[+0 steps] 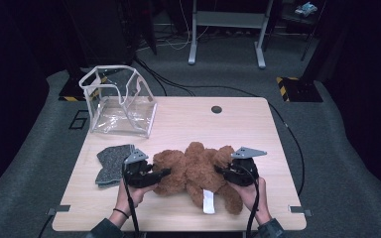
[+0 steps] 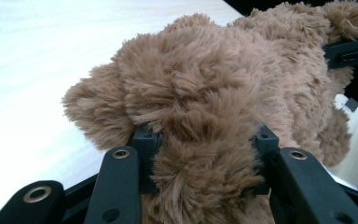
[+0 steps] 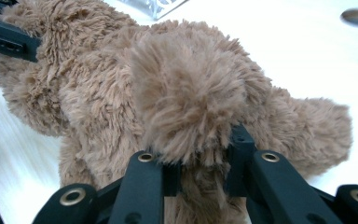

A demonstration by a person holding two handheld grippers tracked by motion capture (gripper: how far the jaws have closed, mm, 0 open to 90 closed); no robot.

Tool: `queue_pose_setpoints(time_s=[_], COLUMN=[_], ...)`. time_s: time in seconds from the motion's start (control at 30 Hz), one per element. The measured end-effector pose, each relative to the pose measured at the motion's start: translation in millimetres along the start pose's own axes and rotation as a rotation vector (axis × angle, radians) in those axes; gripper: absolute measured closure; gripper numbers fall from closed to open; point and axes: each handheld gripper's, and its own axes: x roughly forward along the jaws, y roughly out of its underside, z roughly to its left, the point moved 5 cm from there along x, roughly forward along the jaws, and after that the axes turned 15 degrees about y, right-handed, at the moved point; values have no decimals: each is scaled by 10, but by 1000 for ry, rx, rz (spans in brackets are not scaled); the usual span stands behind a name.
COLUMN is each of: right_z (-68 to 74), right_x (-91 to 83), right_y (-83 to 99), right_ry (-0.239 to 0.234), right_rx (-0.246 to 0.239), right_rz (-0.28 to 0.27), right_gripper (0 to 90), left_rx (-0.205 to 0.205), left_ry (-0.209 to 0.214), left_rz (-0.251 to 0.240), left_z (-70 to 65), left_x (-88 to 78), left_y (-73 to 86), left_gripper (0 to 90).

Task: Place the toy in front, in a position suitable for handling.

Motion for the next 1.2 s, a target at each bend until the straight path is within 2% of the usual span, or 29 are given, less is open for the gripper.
queue_pose_setpoints(time_s=[0.3,0.5,0.67,0.8,1.0,1.1,1.13,1.2], right_z=[-97,-132,-173,-193,-164,-171,-166,-205], right_x=[24,137,279,441,667,781,796,800], right_y=[-326,-508,-605,-598,-492,-439,-430,-425], right_ry=[38,61,79,85,97,95,109,109], right_rx=[-30,-37,-27,-22,-14,-19,5,-2], right_rz=[-7,-3,6,32,73,101,112,106], right_gripper=[733,732,729,725,687,626,583,488], left_rx=[-2,-17,-4,-31,-53,-80,-82,-73], left_ry=[-15,-34,-63,-67,-78,-65,-64,-85], left_rz=[-19,-14,6,26,74,66,60,57], left_z=[142,312,437,580,801,885,888,866], left_x=[25,59,102,169,264,273,268,232], left_y=[-298,-470,-593,-567,-435,-376,-380,-397], left_gripper=[576,572,570,565,535,500,467,383])
